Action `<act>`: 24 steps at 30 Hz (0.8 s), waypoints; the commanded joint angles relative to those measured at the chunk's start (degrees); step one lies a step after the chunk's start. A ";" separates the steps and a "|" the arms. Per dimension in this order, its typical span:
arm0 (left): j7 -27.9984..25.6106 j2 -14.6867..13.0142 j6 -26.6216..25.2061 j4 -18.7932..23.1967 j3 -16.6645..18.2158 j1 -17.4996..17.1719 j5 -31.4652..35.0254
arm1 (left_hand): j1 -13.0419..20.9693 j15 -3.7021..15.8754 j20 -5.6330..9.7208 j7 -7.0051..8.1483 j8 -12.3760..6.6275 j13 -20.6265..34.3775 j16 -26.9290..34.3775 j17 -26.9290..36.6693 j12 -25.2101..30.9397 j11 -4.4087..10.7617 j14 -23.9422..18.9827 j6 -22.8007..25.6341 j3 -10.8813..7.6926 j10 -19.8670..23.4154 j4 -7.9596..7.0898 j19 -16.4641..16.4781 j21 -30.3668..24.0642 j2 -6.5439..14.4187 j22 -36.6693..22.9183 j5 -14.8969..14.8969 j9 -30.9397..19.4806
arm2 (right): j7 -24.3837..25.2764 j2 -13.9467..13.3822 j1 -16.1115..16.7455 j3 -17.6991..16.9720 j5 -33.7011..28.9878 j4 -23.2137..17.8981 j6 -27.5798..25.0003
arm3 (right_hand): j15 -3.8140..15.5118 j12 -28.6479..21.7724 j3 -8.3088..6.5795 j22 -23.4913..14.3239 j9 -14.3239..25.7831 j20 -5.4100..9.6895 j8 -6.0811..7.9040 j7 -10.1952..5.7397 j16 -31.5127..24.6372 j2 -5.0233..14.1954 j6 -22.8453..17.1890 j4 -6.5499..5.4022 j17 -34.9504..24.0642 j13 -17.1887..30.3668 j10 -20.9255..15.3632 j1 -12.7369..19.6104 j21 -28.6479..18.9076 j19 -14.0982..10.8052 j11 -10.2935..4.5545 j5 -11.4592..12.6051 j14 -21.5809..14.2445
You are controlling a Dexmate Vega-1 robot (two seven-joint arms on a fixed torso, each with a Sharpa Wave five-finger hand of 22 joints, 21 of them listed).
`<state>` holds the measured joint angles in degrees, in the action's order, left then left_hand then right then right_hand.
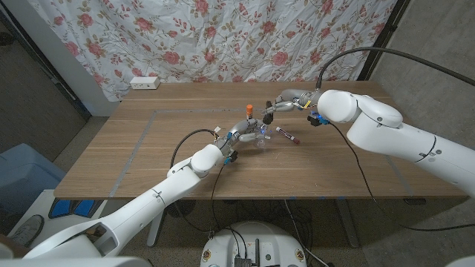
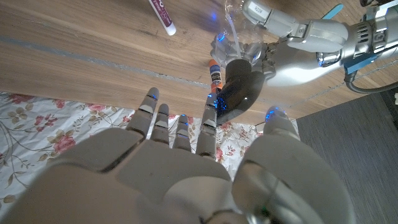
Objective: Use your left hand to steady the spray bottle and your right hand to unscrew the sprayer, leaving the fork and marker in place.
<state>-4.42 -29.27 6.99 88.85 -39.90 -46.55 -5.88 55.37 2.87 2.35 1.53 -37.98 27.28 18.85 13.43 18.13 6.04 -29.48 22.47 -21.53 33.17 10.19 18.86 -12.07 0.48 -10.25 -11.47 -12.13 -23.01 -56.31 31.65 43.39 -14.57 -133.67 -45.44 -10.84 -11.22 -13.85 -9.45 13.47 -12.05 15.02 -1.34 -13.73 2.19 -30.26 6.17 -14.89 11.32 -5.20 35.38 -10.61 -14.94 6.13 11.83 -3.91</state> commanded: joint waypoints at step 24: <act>-0.08 -0.34 -0.63 1.63 -0.10 -0.93 -0.05 | -3.01 5.49 1.75 -1.27 -0.33 0.37 -0.36 0.36 0.02 1.44 -0.49 3.51 -1.24 1.94 -0.58 0.50 0.01 5.76 -0.12 -0.15 -0.18 | 2.02 -1.27 2.21 -1.83 2.73 -1.18 -0.10 | 2.22 -0.52 -6.18 -0.11 0.72 0.51 0.17 -2.24 0.25 3.41 0.10 4.62 0.42 0.12 -0.30 12.22 -0.21 -2.04 -1.88 1.53 -0.59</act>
<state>-4.72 -29.55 6.86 89.97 -39.88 -47.44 -5.97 55.37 2.87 2.35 1.53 -37.88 27.54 18.63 13.43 17.89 6.06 -29.48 22.47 -21.53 33.17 10.19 18.86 -12.07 0.48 -10.25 -11.45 -12.11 -21.66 -56.72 32.75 42.98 -13.72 -134.62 -46.28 -8.96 -11.48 -19.21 -9.45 13.99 -11.67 15.02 -3.11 -13.73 5.67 -29.98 10.86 -14.36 11.32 -5.32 46.40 -10.61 -16.58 4.58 12.95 -4.53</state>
